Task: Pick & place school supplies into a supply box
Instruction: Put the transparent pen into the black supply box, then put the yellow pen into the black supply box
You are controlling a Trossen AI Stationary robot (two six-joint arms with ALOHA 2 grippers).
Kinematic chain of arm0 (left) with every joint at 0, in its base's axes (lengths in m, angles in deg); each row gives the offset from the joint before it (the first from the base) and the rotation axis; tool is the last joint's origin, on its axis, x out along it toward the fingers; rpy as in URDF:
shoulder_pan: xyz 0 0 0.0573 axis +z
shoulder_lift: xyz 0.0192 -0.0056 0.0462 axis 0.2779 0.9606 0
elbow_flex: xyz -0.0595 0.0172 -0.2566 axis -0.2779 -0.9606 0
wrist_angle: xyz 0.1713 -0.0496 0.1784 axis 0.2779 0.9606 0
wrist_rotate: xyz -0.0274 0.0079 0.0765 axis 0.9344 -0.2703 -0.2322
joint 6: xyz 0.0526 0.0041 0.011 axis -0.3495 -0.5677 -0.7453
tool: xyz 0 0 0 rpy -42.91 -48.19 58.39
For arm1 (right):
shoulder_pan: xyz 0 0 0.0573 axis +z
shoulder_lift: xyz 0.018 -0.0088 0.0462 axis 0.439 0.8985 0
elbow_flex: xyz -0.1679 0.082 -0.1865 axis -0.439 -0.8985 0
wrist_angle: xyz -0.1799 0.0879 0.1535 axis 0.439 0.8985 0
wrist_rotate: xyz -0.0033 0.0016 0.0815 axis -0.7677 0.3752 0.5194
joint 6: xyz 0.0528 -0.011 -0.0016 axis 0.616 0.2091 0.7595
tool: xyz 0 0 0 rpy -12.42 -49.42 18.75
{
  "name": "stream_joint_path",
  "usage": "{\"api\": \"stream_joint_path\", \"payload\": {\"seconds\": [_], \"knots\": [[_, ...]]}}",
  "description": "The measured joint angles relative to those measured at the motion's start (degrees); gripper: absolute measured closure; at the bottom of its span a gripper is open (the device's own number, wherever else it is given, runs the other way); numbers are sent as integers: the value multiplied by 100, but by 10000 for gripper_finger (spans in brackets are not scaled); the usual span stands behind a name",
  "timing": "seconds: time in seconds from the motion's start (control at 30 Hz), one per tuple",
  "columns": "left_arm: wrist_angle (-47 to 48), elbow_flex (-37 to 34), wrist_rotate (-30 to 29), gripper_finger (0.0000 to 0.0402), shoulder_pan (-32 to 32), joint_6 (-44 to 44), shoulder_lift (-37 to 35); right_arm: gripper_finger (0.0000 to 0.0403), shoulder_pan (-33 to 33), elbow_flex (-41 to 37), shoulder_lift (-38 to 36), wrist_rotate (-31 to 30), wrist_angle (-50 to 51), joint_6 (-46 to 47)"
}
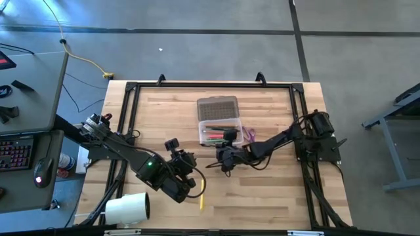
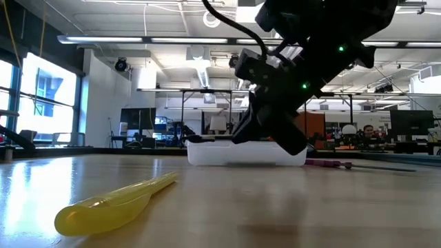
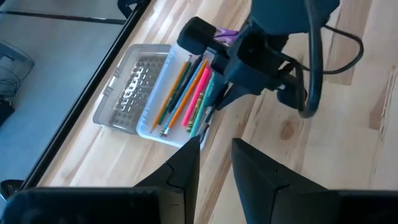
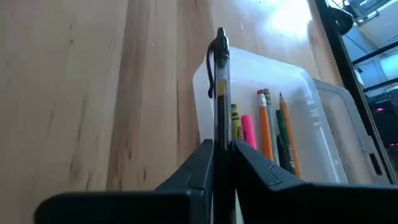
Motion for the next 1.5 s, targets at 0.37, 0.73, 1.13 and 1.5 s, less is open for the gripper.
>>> {"api": "stream_joint_path", "payload": {"seconds": [0.37,0.73,1.13,1.5], "knots": [[-2,1,4,275,0,2,0,388,152,7,-33,-798,196,-205],[-45,-2,33,275,14,1,76,332,-330,-6,-24,-234,515,601],[18,0,243,275,272,0,149,302,-306,4,-77,-507,51,25],[-189,0,1085,275,294,704,150,317,383,4,-1557,-108,59,267]]}}
